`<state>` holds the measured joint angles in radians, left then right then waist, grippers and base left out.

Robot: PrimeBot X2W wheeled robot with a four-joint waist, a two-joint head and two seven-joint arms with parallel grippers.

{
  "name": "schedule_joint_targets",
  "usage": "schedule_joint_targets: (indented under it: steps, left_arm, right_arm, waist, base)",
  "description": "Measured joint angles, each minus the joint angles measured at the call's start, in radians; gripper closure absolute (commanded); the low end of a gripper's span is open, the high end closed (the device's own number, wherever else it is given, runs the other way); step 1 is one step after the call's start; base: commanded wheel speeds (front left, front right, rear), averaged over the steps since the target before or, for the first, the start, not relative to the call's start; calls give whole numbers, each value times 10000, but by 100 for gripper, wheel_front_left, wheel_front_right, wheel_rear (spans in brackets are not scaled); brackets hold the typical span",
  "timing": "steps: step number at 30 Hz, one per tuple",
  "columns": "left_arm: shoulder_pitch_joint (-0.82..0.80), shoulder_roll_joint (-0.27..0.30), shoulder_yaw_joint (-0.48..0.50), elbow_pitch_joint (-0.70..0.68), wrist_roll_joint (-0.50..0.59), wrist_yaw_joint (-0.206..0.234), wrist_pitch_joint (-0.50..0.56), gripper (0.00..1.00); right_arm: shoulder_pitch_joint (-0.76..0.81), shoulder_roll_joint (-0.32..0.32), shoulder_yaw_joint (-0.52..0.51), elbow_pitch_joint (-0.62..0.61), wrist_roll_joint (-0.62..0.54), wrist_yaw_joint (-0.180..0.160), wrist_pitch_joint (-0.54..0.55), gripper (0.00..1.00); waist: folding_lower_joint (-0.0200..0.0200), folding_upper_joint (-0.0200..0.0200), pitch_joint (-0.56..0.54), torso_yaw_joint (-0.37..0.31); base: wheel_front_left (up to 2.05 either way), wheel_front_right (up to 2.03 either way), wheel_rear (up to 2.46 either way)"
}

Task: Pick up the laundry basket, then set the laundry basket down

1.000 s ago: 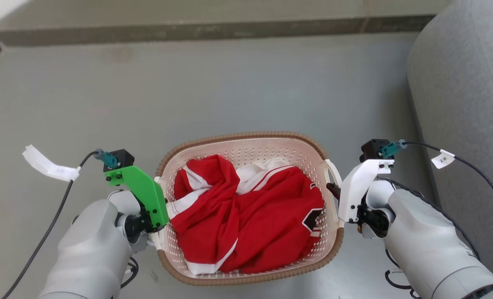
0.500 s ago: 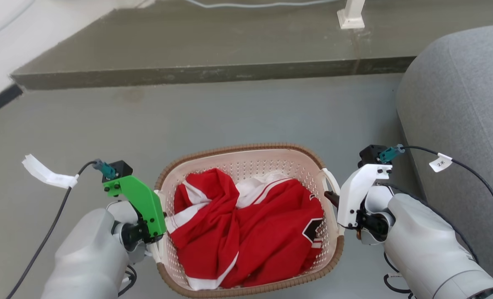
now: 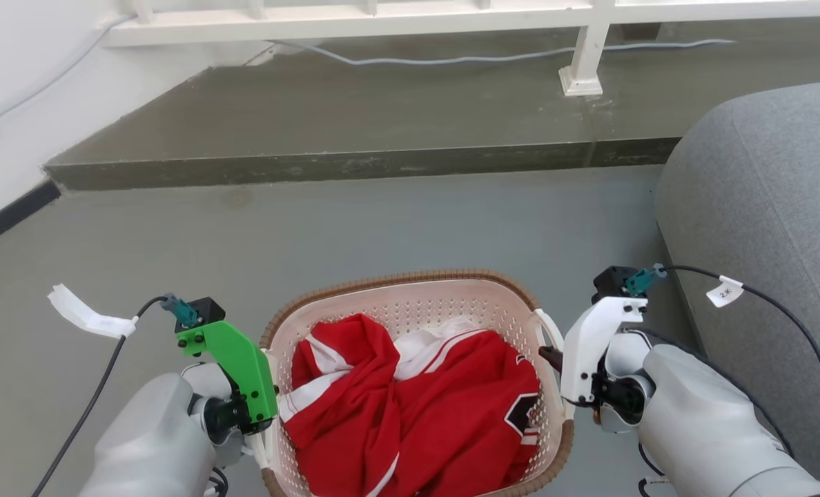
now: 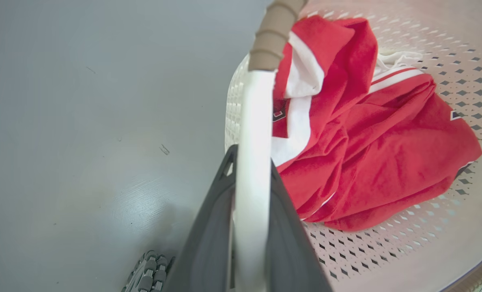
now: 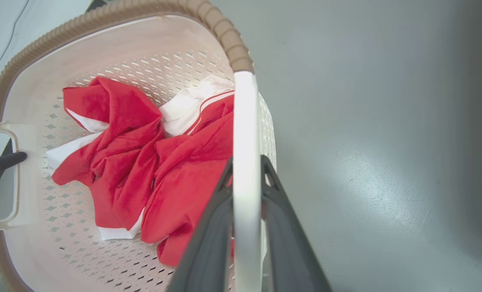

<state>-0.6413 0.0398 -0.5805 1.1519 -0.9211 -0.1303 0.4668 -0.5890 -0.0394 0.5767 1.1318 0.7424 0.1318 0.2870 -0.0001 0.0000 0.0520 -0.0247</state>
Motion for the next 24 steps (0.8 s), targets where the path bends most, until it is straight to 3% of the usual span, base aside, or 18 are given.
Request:
schedule_joint_targets:
  steps: [24]
  left_arm:
    - [54, 86, -81, -12, -274, 0, -90, 100]
  right_arm:
    - [87, 12, 194, 33, 500, 0, 236, 100]
  waist:
    - [0, 0, -104, -55]
  base:
    - [0, 0, 0]
